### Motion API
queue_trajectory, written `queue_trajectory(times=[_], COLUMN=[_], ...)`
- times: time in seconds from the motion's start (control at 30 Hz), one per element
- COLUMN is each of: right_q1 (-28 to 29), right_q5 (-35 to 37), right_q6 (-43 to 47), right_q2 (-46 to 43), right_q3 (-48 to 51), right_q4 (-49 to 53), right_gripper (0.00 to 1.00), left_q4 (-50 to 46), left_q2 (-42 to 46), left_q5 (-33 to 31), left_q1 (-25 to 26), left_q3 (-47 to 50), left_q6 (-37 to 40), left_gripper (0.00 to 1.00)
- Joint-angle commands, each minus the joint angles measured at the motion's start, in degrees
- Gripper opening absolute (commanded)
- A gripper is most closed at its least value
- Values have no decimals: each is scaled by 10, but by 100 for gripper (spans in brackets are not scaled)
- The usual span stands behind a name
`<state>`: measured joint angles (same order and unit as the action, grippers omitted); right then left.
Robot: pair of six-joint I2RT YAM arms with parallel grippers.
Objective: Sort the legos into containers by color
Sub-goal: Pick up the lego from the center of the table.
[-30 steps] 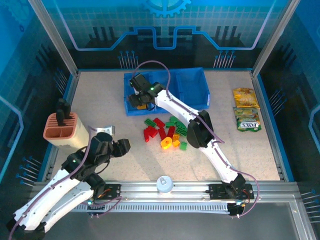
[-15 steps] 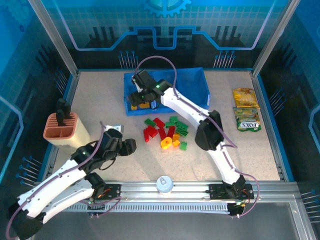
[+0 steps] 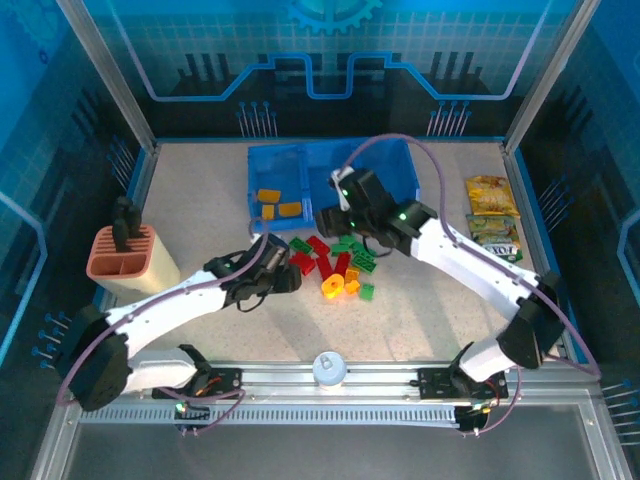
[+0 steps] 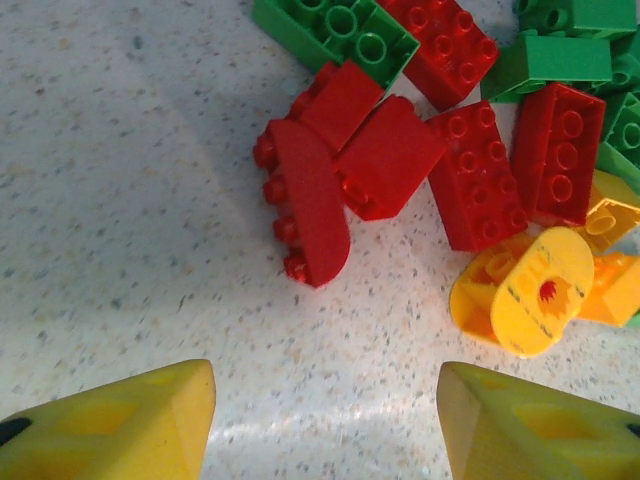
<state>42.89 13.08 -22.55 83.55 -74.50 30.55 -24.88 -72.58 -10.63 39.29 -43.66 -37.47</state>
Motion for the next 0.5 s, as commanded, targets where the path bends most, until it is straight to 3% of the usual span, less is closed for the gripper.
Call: queue_trajectory(times=[0.0,0.27,0.47], right_q1=[-16,-37,-55], right_q5=[23,28,22], right_q6=[-35,-94,-109], right_q2=[-70,-203,-254], right_q3=[83,267,322], right_q4=[-25,-40,-38], right_gripper=[69,69,69], left_q4=[22,9,-1], left_q2=[-48,-157,-205], left_q5=[-2,-29,-38], left_q1=[4,1,0], left_q3=[-34,-90,-106], left_q6=[13,18,16], left_gripper=[59,52,45])
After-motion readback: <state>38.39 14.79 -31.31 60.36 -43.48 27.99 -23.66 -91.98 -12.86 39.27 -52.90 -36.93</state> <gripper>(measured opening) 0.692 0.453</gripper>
